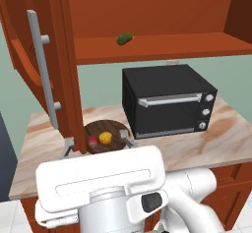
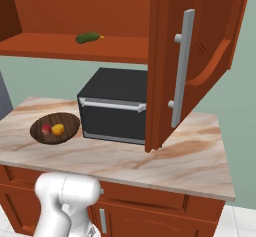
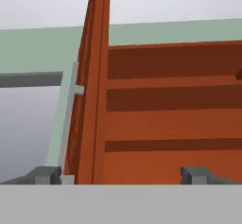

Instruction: Open the cabinet. Pick the orange and apple from the cabinet and place them into the bowl. Then close the cabinet.

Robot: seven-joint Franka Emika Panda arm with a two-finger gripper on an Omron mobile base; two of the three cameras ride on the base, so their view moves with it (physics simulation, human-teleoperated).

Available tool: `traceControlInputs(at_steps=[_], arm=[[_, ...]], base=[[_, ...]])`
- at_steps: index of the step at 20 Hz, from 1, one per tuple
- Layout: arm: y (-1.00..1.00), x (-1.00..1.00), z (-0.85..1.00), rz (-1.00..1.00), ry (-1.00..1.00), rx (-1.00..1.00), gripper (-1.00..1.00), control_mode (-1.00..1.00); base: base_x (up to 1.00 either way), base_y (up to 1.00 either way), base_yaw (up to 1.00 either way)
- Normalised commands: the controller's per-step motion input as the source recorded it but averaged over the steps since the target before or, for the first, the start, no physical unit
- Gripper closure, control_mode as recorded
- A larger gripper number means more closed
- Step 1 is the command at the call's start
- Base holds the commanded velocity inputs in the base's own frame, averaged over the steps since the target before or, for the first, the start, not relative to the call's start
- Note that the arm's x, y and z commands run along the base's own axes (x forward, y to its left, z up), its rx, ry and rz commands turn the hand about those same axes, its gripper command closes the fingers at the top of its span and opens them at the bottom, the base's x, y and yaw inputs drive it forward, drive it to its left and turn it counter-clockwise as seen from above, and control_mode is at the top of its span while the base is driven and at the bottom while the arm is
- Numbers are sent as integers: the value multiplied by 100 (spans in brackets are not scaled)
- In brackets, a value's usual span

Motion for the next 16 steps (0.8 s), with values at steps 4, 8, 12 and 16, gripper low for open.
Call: traceControlInputs(at_steps=[4, 8, 12, 16], arm=[[42, 61, -22, -20, -6, 3, -100, -100], [34, 66, -26, -22, 0, 0, -100, -100], [32, 46, -14, -21, 0, 9, -100, -100], [43, 31, -6, -12, 0, 16, -100, -100]], base=[[0, 0, 0], [0, 0, 0], [0, 0, 0], [0, 0, 0]])
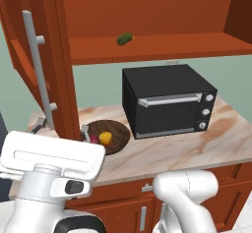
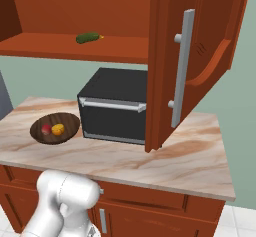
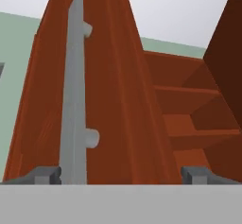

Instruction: Open the cabinet. Pick the orange and apple from the cabinet and place them into the bowl. Then close the cabinet.

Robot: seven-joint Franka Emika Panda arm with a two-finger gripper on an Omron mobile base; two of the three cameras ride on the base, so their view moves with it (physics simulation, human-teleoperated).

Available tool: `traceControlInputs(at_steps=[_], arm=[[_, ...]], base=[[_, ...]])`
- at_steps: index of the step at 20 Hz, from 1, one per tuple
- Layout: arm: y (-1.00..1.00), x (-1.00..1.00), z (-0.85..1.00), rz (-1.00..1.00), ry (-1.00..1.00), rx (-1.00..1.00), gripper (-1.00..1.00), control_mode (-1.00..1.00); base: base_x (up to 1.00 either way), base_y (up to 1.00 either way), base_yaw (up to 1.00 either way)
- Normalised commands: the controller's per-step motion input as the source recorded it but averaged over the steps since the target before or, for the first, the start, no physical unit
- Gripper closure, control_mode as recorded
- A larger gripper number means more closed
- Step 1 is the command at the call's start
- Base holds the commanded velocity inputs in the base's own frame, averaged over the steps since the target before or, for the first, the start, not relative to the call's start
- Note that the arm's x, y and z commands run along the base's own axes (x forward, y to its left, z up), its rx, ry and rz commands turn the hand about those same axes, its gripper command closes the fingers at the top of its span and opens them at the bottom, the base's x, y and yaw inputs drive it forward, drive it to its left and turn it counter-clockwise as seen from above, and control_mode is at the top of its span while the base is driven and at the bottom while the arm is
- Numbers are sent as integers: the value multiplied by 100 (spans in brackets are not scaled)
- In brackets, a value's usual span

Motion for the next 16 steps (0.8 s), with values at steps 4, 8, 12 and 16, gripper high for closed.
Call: traceControlInputs(at_steps=[4, 8, 12, 16], arm=[[19, 12, 0, -6, 0, 6, -100, -100], [-72, 0, -3, -2, 0, 7, -100, -100], [-100, 0, -24, 0, -4, 10, -100, -100], [-100, 29, -51, 0, 0, 6, -100, -100]], base=[[0, 0, 0], [0, 0, 0], [0, 0, 0], [0, 0, 0]])
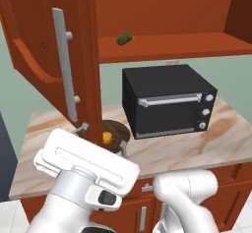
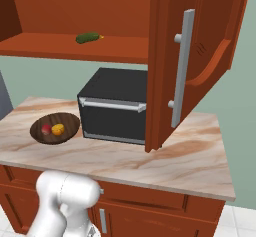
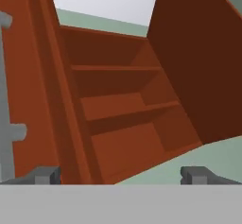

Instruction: Open the cabinet. Pick the orange and apple from the cabinet and place them into the bowl. Then close the cabinet.

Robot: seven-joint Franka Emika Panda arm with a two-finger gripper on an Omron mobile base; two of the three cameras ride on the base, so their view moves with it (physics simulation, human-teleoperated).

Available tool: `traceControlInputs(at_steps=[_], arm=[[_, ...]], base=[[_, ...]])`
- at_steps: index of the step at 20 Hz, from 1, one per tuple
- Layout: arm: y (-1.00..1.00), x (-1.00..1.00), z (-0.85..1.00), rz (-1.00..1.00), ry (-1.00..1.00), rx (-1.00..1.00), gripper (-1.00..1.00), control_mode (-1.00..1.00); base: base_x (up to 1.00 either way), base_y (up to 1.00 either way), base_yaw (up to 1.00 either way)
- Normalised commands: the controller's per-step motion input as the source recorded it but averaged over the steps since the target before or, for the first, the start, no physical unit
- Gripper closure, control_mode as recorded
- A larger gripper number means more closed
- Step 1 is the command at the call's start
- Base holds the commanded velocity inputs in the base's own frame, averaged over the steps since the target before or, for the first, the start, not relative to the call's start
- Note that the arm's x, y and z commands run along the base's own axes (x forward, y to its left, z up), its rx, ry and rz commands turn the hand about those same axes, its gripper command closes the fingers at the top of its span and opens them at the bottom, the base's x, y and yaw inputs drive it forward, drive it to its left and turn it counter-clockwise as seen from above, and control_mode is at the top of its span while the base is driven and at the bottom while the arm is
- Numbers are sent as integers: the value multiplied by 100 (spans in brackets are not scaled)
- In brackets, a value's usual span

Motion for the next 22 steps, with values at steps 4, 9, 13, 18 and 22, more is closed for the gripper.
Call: traceControlInputs(at_steps=[4, 9, 13, 18, 22], arm=[[-100, 88, -49, 0, 0, 6, -100, -100], [-100, 100, -38, 0, 3, 13, -100, -100], [-100, 100, -41, 0, 9, 15, -100, -100], [-100, 100, -33, 0, 5, 14, -100, -100], [-99, 100, -8, -3, 2, 19, -100, -100]], base=[[0, 0, 0], [0, 0, 0], [0, 0, 0], [0, 0, 0], [0, 0, 0]])
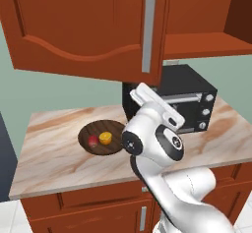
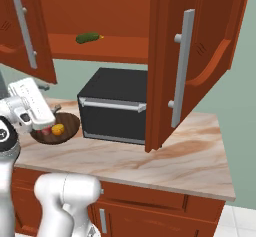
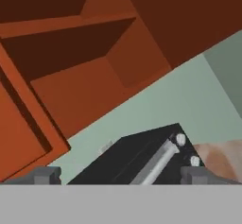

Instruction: Open the cabinet. Pick the orange and apple from the cabinet and place them into the bowl. Then close the cabinet.

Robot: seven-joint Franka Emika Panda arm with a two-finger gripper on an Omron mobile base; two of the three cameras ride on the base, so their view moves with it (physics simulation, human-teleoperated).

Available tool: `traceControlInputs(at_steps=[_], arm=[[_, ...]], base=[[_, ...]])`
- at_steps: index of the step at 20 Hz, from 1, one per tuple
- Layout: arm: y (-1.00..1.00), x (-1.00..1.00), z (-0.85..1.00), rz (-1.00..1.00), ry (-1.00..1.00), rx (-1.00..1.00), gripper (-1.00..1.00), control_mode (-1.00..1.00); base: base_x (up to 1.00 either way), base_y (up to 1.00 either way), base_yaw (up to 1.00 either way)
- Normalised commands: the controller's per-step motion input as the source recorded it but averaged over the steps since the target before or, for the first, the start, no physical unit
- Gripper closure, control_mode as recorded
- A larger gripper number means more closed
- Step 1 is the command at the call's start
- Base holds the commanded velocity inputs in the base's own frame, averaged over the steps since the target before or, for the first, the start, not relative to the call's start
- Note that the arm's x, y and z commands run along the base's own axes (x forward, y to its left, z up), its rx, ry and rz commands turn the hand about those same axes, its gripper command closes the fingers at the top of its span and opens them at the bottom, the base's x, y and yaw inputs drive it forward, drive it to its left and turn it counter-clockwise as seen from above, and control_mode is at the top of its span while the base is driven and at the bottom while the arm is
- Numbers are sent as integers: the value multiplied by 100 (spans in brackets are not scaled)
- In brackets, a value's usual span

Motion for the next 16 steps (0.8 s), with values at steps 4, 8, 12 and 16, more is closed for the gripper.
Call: traceControlInputs(at_steps=[4, 8, 12, 16], arm=[[-78, 100, 57, -22, 0, 25, -100, -100], [-70, 100, 69, -32, 0, 27, -100, -100], [-61, 100, 29, -25, 5, 19, -100, -100], [-41, 100, -12, -4, 17, 2, -100, -100]], base=[[0, 0, 0], [0, 0, 0], [0, 0, 0], [0, 0, 0]])
